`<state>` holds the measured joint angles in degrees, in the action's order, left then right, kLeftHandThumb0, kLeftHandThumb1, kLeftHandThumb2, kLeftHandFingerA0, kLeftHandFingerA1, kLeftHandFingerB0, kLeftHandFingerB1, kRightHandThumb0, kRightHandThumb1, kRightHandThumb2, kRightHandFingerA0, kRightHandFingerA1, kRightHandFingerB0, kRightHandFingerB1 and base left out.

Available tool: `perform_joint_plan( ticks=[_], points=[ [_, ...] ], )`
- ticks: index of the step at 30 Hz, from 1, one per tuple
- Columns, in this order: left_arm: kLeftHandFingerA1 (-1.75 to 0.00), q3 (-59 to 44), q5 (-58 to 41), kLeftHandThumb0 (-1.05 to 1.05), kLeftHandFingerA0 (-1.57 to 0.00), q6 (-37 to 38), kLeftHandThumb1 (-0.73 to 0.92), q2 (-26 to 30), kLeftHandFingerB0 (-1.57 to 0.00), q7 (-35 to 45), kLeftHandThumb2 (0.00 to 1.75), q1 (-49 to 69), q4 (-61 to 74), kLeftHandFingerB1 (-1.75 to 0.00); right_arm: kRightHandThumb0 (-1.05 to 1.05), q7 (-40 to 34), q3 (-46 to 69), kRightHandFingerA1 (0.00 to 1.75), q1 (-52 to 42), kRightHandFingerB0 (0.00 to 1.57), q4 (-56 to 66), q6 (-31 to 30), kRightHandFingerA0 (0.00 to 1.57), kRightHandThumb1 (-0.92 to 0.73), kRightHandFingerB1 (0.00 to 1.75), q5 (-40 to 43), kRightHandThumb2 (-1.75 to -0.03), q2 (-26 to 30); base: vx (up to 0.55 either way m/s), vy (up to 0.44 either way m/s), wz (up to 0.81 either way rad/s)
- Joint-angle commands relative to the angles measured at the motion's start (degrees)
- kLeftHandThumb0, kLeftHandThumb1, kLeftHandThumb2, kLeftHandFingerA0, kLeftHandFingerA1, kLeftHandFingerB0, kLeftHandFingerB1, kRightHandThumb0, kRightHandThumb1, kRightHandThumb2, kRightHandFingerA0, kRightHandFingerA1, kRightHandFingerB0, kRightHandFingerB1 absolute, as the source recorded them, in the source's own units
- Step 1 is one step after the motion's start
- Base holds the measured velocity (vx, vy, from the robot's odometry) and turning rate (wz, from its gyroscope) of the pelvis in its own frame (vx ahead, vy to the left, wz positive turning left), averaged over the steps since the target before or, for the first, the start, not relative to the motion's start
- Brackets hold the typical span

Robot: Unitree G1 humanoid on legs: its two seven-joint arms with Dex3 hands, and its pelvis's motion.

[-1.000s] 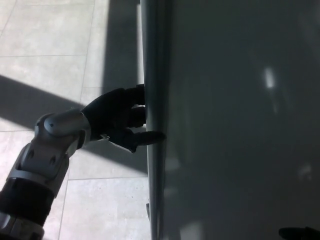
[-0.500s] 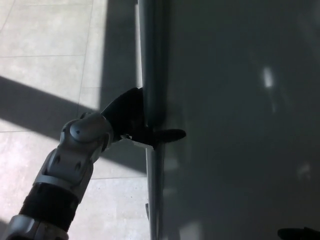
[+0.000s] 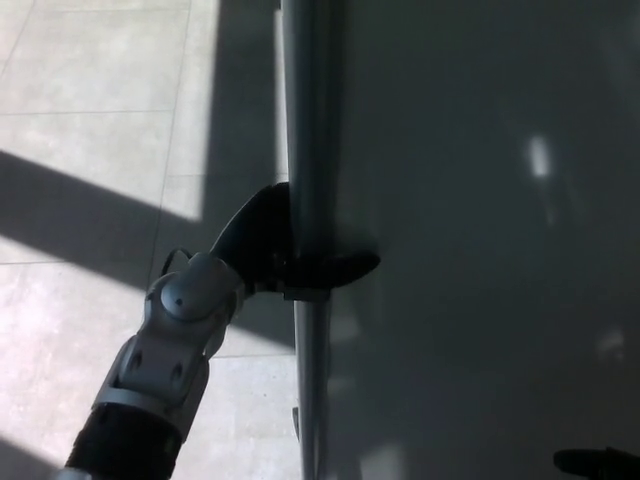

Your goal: A white board is being place on the right hand side and parallel to the robot and the robot uses its left hand to grab on the leftside of the whiteboard and drag the whiteboard from the right hand side to the left hand side

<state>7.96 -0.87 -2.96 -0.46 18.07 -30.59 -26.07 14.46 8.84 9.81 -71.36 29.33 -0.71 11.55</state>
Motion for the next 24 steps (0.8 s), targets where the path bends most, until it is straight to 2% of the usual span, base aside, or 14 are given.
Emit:
perform_joint_plan(
  ticks=[1,2,3,4,7,19,24],
  points=[
    [-0.59,-1.94,1.32,-0.12,-0.98,4.71,0.70,0.99,-0.79,-3.99,0.61,1.95,-0.10,-0.51,-0.49,-0.12,-0.61,0.74,-0.03,0.57,-0.15,1.30,0.84,-0.51,0.60,-0.65,-0.92,1.30,0.00,0.000,0.00],
    [-0.59,-2.12,1.27,-0.12,-0.98,4.41,0.70,1.08,-0.79,-4.06,0.61,2.15,0.09,-0.51,-0.49,-0.21,-0.76,0.74,-0.09,0.57,-0.10,1.23,0.84,-0.51,0.60,-0.72,-0.92,1.32,0.00,0.000,0.00],
    [-0.59,-2.81,0.40,-0.13,-0.96,2.53,0.72,1.11,-0.79,-3.88,0.61,2.49,1.06,-0.51,-0.48,-0.13,-0.67,0.65,-0.04,0.64,-0.09,0.92,0.92,-0.62,0.45,-0.49,-0.60,1.31,0.00,0.000,0.00],
    [-0.58,-3.05,0.16,-0.12,-0.96,2.41,0.72,1.16,-0.79,-3.79,0.61,2.65,1.25,-0.52,-0.50,-0.16,-0.68,0.74,-0.07,0.58,-0.07,0.96,0.84,-0.52,0.60,-0.43,-0.91,1.31,0.00,0.000,0.00],
    [-0.62,-4.25,-0.39,-0.12,-0.97,4.53,0.71,1.71,-0.80,-3.19,0.61,3.54,1.20,-0.54,-0.48,0.13,-0.55,0.75,-0.01,0.58,-0.09,0.71,0.84,-0.51,0.60,0.01,-0.91,1.26,0.00,0.000,0.00],
    [-0.58,-8.72,-2.13,-0.15,-1.01,6.55,0.68,5.33,-0.86,-0.90,0.61,6.43,1.60,-0.50,-0.47,-0.49,-1.02,0.75,0.20,0.58,-0.04,0.88,0.84,-0.51,0.61,-0.30,-0.91,1.26,0.00,0.000,0.00],
    [-0.60,-11.17,-3.49,-0.18,-0.97,6.62,0.69,7.71,-0.81,0.70,0.60,6.62,1.06,-0.51,-0.50,-0.44,-1.10,0.74,0.82,0.58,-0.08,0.59,0.84,-0.52,0.60,-0.37,-0.90,1.48,0.00,0.000,0.00]
  ],
)
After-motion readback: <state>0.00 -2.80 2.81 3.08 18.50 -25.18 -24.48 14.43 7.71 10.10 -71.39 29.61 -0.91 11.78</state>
